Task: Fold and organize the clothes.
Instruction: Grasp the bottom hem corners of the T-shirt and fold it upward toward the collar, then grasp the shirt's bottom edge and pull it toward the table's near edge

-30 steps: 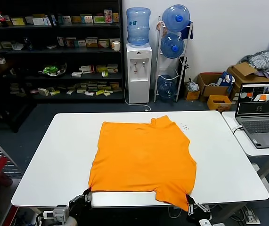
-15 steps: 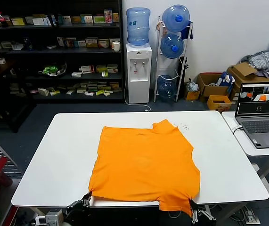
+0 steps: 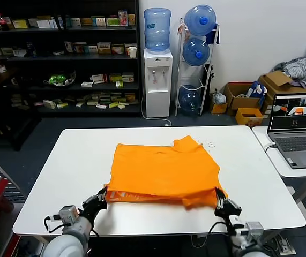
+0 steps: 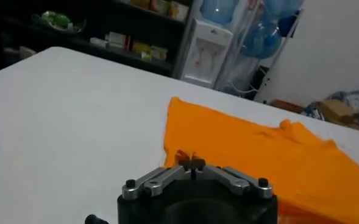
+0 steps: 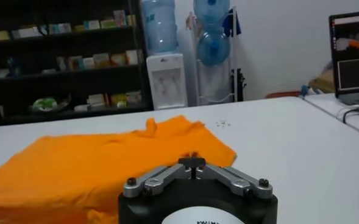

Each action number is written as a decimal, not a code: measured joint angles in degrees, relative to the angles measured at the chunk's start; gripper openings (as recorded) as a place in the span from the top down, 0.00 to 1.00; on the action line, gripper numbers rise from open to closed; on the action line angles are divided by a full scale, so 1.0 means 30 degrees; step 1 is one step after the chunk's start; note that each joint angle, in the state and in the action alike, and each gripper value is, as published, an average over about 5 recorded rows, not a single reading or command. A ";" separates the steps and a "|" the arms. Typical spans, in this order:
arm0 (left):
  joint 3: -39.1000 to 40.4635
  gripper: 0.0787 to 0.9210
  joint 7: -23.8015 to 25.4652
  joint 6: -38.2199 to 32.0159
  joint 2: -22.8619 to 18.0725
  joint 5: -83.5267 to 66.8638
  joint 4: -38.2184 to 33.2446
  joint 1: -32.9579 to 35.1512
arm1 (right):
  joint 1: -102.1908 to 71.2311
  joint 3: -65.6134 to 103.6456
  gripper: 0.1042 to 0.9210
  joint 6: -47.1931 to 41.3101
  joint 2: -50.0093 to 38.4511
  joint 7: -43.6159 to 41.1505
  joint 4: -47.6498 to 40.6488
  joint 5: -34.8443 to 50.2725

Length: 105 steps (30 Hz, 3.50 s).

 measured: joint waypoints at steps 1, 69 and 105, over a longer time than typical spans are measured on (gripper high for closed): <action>0.0111 0.98 0.0000 -0.0006 -0.0072 -0.0012 0.0264 -0.0358 | 0.0419 -0.0162 0.98 -0.0029 0.0019 0.0050 -0.0270 0.0100; 0.0752 0.35 0.2029 0.1663 -0.0378 0.1419 0.3838 -0.1640 | 0.1368 -0.0101 0.51 -0.3118 -0.1170 -0.2164 -0.3309 0.2241; -0.0327 0.98 0.0602 0.1991 0.1553 -0.1308 0.0648 0.0188 | -0.3630 0.2360 0.98 -0.2519 -0.3156 -0.1277 0.0898 0.3811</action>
